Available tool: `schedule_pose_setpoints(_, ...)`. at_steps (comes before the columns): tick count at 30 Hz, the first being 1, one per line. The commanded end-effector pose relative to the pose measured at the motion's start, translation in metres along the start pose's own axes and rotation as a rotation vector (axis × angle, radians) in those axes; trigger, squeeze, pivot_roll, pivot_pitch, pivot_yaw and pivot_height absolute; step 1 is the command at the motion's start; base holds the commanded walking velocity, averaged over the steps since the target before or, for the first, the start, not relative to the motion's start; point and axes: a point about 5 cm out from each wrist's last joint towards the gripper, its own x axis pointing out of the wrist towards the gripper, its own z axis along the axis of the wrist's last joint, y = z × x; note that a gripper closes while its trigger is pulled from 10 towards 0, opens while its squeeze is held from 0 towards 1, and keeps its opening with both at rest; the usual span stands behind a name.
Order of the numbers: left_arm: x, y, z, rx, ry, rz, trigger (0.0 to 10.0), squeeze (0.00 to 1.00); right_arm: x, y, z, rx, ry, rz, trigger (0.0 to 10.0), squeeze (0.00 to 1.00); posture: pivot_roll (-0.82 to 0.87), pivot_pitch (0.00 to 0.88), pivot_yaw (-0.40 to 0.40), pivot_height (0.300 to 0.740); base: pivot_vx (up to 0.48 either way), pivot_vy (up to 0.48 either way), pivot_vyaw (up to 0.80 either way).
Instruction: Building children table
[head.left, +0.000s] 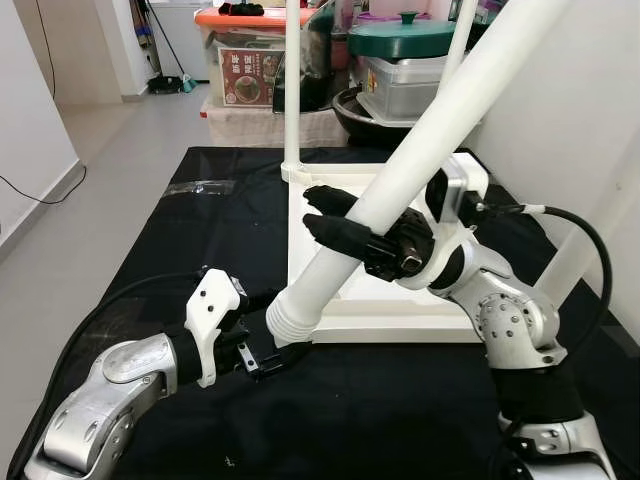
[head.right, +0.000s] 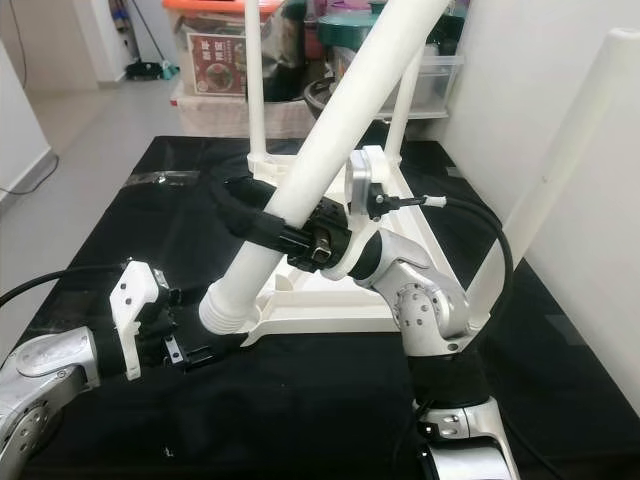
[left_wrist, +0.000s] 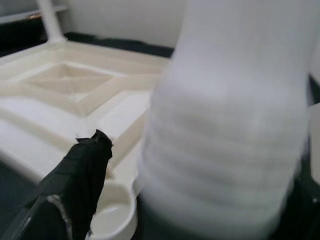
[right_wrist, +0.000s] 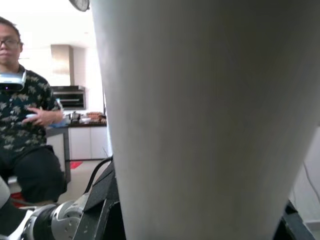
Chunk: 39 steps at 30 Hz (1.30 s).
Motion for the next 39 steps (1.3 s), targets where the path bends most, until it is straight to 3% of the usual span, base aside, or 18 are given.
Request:
schedule_pose_setpoints(1, 0.007, 0.0, 0.007, 0.022, -0.023, -0.015, 10.0, 0.0, 0.008, 0.006, -0.018, 0.054, 0.058, 0.052, 0.0, 0.0, 0.1, 0.0, -0.021, 0.74, 0.0, 0.0, 0.0)
schedule_pose_setpoints(9, 0.019, -0.014, 0.003, 0.022, -0.006, -0.11, 10.0, 0.0, 0.012, 0.007, -0.026, 0.048, 0.086, 0.045, 0.0, 0.0, 0.09, 0.0, -0.011, 0.74, 0.0, 0.0, 0.0)
schedule_pose_setpoints(14, 0.018, -0.015, -0.001, 0.035, 0.013, -0.125, 10.0, 0.0, 0.013, 0.008, -0.028, 0.043, 0.098, 0.037, 0.0, 0.0, 0.09, 0.0, -0.009, 0.74, 0.0, 0.0, 0.0)
schedule_pose_setpoints(15, 0.016, -0.016, -0.003, 0.039, 0.021, -0.129, 0.0, 0.0, 0.013, 0.008, -0.027, 0.041, 0.098, 0.034, 0.0, 0.0, 0.09, 0.0, -0.011, 0.74, 0.0, 0.0, 0.0)
schedule_pose_setpoints(26, 0.014, -0.017, -0.005, 0.042, 0.02, -0.101, 0.0, 0.0, 0.014, 0.006, -0.026, 0.029, 0.097, 0.012, 0.0, 0.0, 0.09, 0.0, -0.016, 0.74, 0.0, 0.0, 0.0)
schedule_pose_setpoints(27, 0.014, -0.017, -0.004, 0.04, 0.014, -0.091, 0.0, 0.0, 0.015, 0.001, -0.026, 0.021, 0.102, -0.037, 2.1, 0.0, 0.09, 0.0, -0.017, 0.74, 0.0, 0.0, 0.0)
schedule_pose_setpoints(29, 0.014, -0.017, -0.004, 0.04, 0.014, -0.091, 0.0, 0.0, 0.015, 0.001, -0.026, 0.021, 0.102, -0.037, 2.1, 0.0, 0.09, 0.0, -0.017, 0.74, 0.0, 0.0, 0.0)
schedule_pose_setpoints(30, 0.015, -0.015, -0.004, 0.04, 0.014, -0.074, 0.0, 0.0, 0.016, -0.005, -0.029, 0.03, 0.13, -0.1, 8.0, 0.0, 0.09, 0.0, -0.018, 0.74, 0.0, 0.0, 0.0)
schedule_pose_setpoints(32, 0.016, -0.014, -0.004, 0.041, 0.015, -0.061, 0.0, 0.0, 0.016, -0.01, -0.031, 0.037, 0.151, -0.144, 8.0, 0.0, 0.09, 0.0, -0.018, 0.74, 0.0, 0.0, 0.0)
schedule_pose_setpoints(33, 0.017, -0.014, -0.004, 0.038, 0.017, -0.053, 0.0, 0.0, 0.015, -0.014, -0.031, 0.03, 0.152, -0.188, 10.0, 0.0, 0.09, 0.0, -0.019, 0.74, 0.0, 0.0, 0.0)
schedule_pose_setpoints(34, 0.017, -0.014, -0.004, 0.038, 0.017, -0.053, 0.0, 0.0, 0.015, -0.014, -0.031, 0.03, 0.152, -0.188, 10.0, 0.0, 0.09, 0.0, -0.019, 0.74, 0.0, 0.0, 0.0)
schedule_pose_setpoints(35, 0.016, -0.013, -0.003, 0.032, 0.017, -0.048, 10.0, 0.0, 0.014, -0.018, -0.029, 0.048, 0.131, -0.217, 10.0, 1.0, 0.09, 0.0, -0.02, 0.74, 0.0, 0.0, 0.0)
schedule_pose_setpoints(39, 0.008, -0.021, 0.015, 0.006, -0.035, -0.131, 10.0, 0.0, 0.009, -0.023, -0.022, 0.044, 0.094, -0.231, 10.0, 1.0, 0.1, 0.0, -0.03, 0.74, 0.0, 0.0, 0.0)
